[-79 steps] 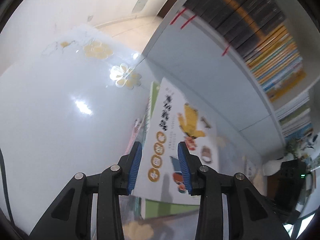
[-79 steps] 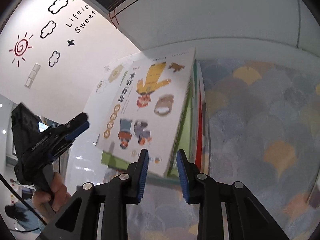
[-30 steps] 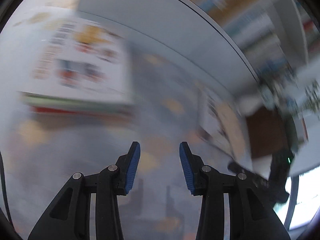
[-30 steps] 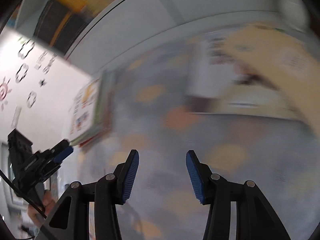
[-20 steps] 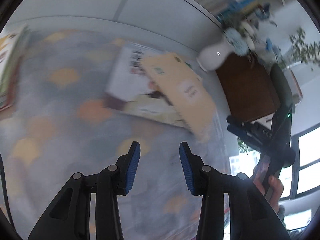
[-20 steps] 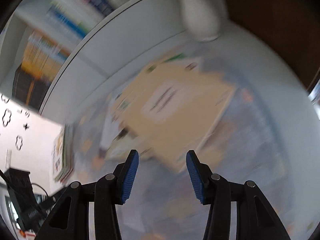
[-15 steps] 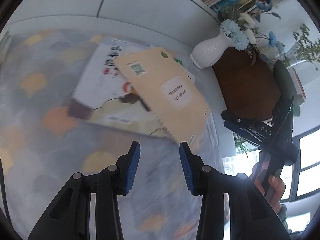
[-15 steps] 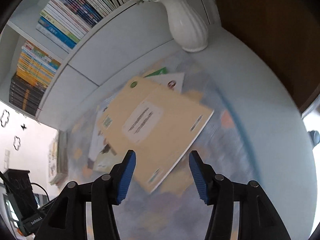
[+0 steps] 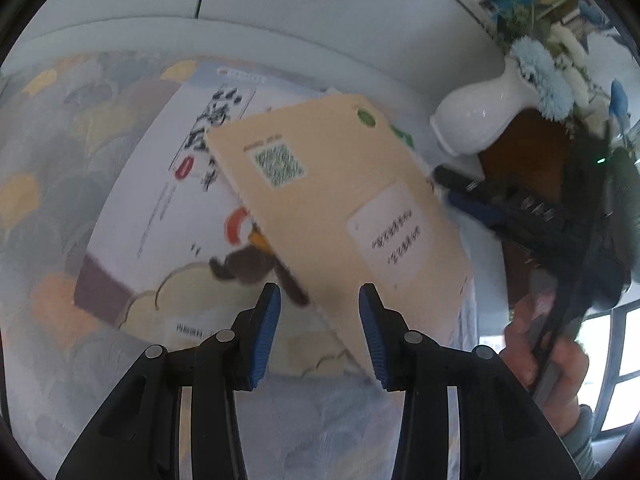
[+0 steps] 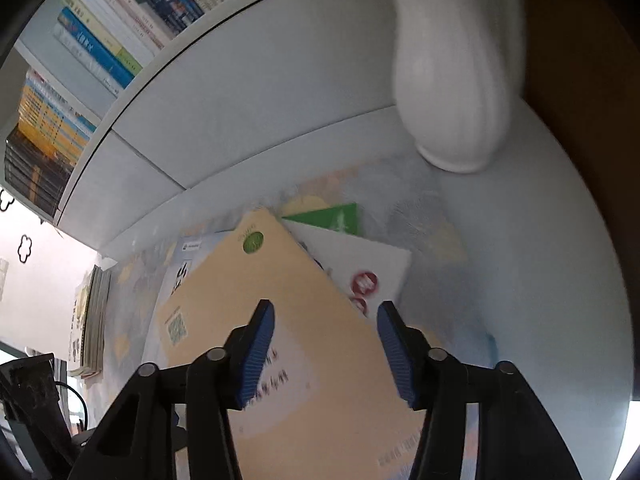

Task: Organize books
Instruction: 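Move the left tool to the tan-backed book on the bed, then close the left tool on the tan-backed book's spine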

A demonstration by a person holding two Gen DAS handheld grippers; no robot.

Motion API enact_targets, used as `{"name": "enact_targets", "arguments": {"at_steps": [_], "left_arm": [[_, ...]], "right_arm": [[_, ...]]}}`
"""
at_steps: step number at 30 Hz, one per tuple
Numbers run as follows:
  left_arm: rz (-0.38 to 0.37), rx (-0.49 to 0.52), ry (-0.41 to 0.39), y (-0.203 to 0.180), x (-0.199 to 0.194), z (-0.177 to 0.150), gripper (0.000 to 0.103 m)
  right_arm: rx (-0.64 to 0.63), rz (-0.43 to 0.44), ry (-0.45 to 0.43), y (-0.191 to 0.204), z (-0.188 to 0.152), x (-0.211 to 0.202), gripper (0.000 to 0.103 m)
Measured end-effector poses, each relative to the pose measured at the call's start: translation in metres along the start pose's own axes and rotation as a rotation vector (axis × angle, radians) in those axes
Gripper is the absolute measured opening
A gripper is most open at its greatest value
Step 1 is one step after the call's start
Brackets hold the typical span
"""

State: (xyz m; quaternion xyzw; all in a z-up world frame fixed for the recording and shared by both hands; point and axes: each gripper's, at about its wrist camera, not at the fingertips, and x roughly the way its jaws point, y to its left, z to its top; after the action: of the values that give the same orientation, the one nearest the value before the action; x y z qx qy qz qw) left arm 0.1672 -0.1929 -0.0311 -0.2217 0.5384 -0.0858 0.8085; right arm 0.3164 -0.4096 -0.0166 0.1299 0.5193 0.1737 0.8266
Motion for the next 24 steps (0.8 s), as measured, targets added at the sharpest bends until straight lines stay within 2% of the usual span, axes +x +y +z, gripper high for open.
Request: {"name": "enact_targets", "arguments": {"at_steps": [2,4,6,7,8,10,11,15,19,22,24], "left_arm": [[-0.003,0.010,0.000,-0.001,0.002,0.003,0.038],[-0.007,0.026,0.003,-0.003,0.002,0.003,0.038],[-0.043,0.041,0.032,-0.005,0.002,-0.001,0.038],[-0.044,0.051,0.040,-0.006,0.001,-0.003,0.038],[-0.024,0.062,0.035,-0.007,-0.002,-0.008,0.038],[-0.019,0.047,0.025,-0.004,-0.007,-0.015,0.038],[-0.030,0.025,0.022,0.000,-0.009,-0.017,0.038],[-0.032,-0.003,0.004,0.003,-0.011,-0.013,0.038],[-0.033,0.015,0.000,-0.001,-0.003,-0.006,0.038],[-0.037,0.001,0.001,-0.001,-0.001,-0.003,0.040],[-0.001,0.019,-0.012,-0.001,-0.002,-0.003,0.040]], "right_arm": [[-0.014,0.025,0.033,0.002,0.002,0.015,0.042],[-0.056,0.037,0.027,0.009,-0.003,0.018,0.041],[-0.058,0.133,0.067,0.014,-0.010,0.018,0.039],[-0.050,0.188,0.096,0.017,-0.016,0.018,0.039],[-0.069,0.202,0.118,0.025,-0.027,0.016,0.037],[-0.165,0.102,0.074,0.037,-0.045,0.003,0.037],[-0.171,0.081,0.043,0.036,-0.049,-0.003,0.037],[-0.048,0.010,0.012,0.006,-0.026,0.001,0.038],[-0.078,-0.014,0.060,-0.002,0.000,0.028,0.038],[-0.105,0.004,0.061,0.003,0.001,0.031,0.041],[-0.135,0.023,0.094,0.010,-0.004,0.028,0.042]]}}
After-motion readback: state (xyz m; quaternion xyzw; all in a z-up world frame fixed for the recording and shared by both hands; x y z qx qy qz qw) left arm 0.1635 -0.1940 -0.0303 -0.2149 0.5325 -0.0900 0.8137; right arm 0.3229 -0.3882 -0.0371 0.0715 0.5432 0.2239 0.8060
